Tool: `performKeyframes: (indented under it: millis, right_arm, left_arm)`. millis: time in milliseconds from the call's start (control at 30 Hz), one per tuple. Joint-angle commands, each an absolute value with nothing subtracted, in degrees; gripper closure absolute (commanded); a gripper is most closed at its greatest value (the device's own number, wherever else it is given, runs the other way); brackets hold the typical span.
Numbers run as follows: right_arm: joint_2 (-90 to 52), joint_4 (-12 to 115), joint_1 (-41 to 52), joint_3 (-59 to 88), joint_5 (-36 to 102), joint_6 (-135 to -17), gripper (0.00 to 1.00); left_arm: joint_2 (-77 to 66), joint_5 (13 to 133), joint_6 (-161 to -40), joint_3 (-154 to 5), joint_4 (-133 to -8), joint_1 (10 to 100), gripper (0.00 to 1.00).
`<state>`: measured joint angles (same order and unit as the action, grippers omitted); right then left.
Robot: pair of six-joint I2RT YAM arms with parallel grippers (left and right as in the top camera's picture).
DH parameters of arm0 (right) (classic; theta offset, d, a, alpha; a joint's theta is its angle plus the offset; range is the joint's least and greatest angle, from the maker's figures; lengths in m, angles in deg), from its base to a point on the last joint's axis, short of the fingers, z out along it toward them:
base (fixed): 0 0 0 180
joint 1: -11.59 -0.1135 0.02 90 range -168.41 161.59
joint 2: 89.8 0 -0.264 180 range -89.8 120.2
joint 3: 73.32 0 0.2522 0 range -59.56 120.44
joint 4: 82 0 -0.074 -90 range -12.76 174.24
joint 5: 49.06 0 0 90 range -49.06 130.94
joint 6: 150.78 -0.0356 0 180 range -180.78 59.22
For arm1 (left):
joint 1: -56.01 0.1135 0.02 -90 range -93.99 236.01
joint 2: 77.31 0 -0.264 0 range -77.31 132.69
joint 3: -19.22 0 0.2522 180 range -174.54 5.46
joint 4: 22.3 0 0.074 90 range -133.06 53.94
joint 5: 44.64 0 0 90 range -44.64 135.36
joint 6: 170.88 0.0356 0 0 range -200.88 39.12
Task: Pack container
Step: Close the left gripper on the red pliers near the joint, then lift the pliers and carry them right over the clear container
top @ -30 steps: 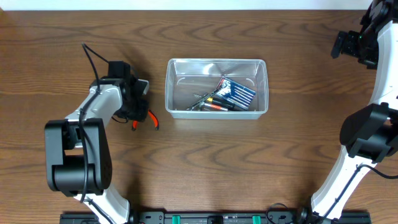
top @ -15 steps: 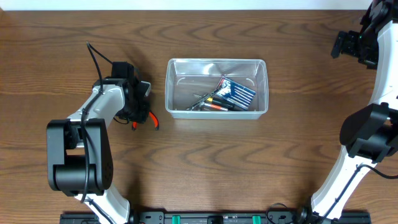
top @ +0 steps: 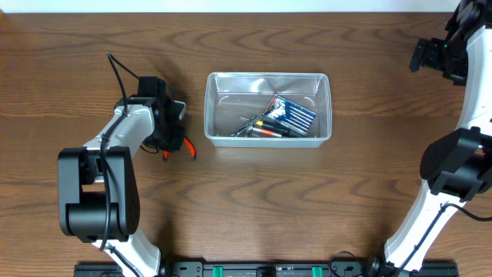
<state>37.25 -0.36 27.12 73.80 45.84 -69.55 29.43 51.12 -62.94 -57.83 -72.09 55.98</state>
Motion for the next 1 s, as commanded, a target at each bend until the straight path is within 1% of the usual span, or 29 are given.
performKeyframes:
  millis: [0,100,500,700,867,967]
  right_arm:
    - [37.0,-0.4,27.3,73.8,46.3,-70.1,0.01]
    - [37.0,-0.4,27.3,73.8,46.3,-70.1,0.01]
    - [37.0,-0.4,27.3,73.8,46.3,-70.1,0.01]
    - [37.0,-0.4,27.3,73.8,46.3,-70.1,0.01]
    - [37.0,-0.4,27.3,73.8,46.3,-70.1,0.01]
    - [37.0,-0.4,27.3,73.8,46.3,-70.1,0.01]
  left_arm:
    - [30.5,50.4,-63.6,-57.9,-72.4,56.0,0.88]
    - [30.5,50.5,-64.4,-58.2,-72.4,56.0,0.94]
    - [30.5,50.5,-68.0,-61.2,-72.9,56.0,0.95]
    - [29.7,50.5,-68.8,-65.7,-77.4,56.0,0.94]
    - [25.6,50.9,-70.7,-72.1,-82.1,56.0,0.94]
    - [21.9,50.9,-71.2,-75.4,-82.0,56.0,0.94]
